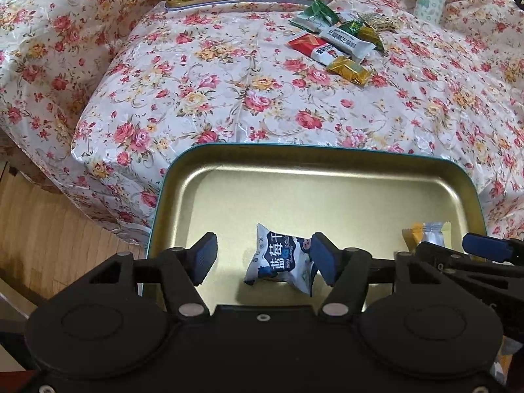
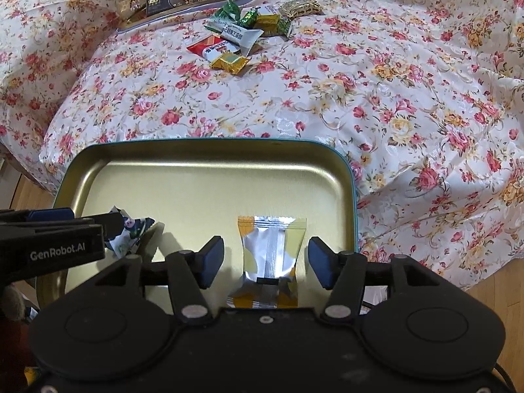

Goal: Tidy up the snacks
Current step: 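Open the right gripper to drop the silver-yellow candy into the tray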

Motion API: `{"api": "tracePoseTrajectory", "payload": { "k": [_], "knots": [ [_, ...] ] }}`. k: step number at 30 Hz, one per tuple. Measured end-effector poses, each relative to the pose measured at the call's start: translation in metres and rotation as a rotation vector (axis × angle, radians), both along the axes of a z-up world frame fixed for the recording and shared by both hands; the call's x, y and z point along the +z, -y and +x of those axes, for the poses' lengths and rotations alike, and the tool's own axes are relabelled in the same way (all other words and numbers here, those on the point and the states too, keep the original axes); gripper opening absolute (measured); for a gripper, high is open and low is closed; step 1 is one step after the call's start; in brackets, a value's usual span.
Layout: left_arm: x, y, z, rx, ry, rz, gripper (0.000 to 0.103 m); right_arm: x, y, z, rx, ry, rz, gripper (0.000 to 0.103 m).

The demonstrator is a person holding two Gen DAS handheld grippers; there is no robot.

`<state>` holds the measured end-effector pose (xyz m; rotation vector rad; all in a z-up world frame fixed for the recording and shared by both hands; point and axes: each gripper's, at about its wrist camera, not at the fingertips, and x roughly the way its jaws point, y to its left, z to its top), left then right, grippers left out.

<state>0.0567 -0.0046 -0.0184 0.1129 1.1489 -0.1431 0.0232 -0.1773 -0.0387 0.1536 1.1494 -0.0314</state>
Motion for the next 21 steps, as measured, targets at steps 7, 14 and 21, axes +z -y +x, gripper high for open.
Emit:
{"api": "tracePoseTrajectory", "payload": {
  "k": [7, 14, 21],
  "knots": [
    [0.001, -0.001, 0.008, 0.011, -0.024, -0.001, 0.071, 0.0, 0.001, 0.006, -0.004, -0.007, 0.003, 0.067],
    [0.005, -0.002, 0.014, 0.018, -0.019, -0.001, 0.071, 0.003, 0.003, 0.013, -0.009, -0.001, 0.009, 0.071],
    [0.021, -0.001, 0.023, 0.023, 0.088, 0.006, 0.071, 0.019, 0.007, 0.023, -0.018, 0.075, -0.002, 0.079]
  ]
}}
